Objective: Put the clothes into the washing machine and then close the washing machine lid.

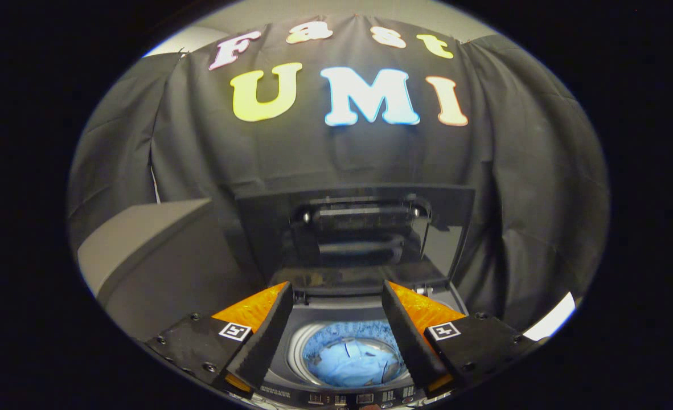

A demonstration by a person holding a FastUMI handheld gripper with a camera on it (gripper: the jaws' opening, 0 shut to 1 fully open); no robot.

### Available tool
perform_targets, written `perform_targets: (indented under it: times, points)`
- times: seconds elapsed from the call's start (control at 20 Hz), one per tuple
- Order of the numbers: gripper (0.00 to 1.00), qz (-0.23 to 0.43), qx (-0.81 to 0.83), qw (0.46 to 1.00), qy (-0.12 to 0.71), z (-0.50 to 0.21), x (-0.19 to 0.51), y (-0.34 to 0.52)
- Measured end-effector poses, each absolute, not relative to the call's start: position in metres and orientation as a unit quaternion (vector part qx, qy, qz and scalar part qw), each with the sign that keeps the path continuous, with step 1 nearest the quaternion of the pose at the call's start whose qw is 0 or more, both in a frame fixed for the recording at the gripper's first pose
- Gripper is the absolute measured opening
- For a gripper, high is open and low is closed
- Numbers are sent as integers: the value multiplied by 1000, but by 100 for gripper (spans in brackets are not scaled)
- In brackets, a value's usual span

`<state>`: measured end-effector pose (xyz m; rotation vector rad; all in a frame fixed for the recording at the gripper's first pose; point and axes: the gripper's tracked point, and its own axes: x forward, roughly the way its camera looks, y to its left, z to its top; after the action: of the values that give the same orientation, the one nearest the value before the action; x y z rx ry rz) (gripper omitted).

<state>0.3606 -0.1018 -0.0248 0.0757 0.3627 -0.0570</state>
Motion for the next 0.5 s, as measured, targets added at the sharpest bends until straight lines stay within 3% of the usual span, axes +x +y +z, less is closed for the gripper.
perform_targets:
  times: [0.5]
  points:
    - [97, -33, 20, 994, 103, 49, 426, -112]
